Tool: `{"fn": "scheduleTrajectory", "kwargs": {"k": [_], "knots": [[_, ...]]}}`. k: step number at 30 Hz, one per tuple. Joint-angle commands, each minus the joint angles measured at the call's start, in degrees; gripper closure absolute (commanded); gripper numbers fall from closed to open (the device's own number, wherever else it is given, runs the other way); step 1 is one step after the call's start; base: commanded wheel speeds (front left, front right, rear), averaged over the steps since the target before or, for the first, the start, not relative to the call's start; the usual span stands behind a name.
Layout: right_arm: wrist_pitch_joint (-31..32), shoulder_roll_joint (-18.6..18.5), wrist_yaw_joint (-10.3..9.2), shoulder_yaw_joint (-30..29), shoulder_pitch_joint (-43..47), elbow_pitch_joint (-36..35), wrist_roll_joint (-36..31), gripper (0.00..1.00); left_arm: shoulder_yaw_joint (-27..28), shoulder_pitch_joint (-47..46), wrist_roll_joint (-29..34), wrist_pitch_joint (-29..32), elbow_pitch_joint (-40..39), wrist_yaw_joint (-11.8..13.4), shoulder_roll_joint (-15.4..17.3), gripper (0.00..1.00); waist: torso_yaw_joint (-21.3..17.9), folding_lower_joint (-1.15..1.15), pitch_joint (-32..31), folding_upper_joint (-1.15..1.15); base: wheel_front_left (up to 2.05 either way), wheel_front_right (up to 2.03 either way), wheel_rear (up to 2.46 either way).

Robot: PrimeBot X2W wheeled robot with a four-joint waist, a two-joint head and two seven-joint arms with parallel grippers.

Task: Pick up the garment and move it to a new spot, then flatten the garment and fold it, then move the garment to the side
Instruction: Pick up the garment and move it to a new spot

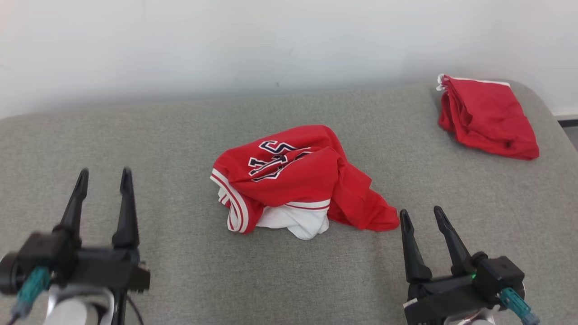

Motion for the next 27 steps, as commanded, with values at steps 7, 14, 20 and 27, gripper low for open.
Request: {"fn": "scheduleTrajectory", "kwargs": {"k": [7,14,20,27], "knots": [[-0.1,0.1,-0.15,-1.4,2.9,-0.3,-1.0,0.00,6.3,12.4,7.1,-0.1,-5.1,-3.7,-2.9,0.00,1.8,0.00,-2.5,0.00,0.00,0.00,0.00],[-0.1,0.0,-0.15,-1.5,4.6,-0.1,-1.4,0.00,11.9,19.4,11.4,-0.1,-6.7,-6.7,-7.8,0.00,3.2,0.00,-3.9,0.00,0.00,0.00,0.00],[-0.1,0.1,-0.15,-1.4,6.0,0.3,-1.8,0.00,16.2,22.7,14.8,-0.1,-7.2,-10.7,-12.9,0.00,4.2,0.00,-4.6,0.00,0.00,0.00,0.00],[-0.1,0.0,-0.15,-1.3,7.2,0.7,-2.3,0.00,17.9,24.5,19.9,-0.1,-5.9,-13.8,-16.8,0.00,4.8,0.00,-4.9,0.00,0.00,0.00,0.00]]}}
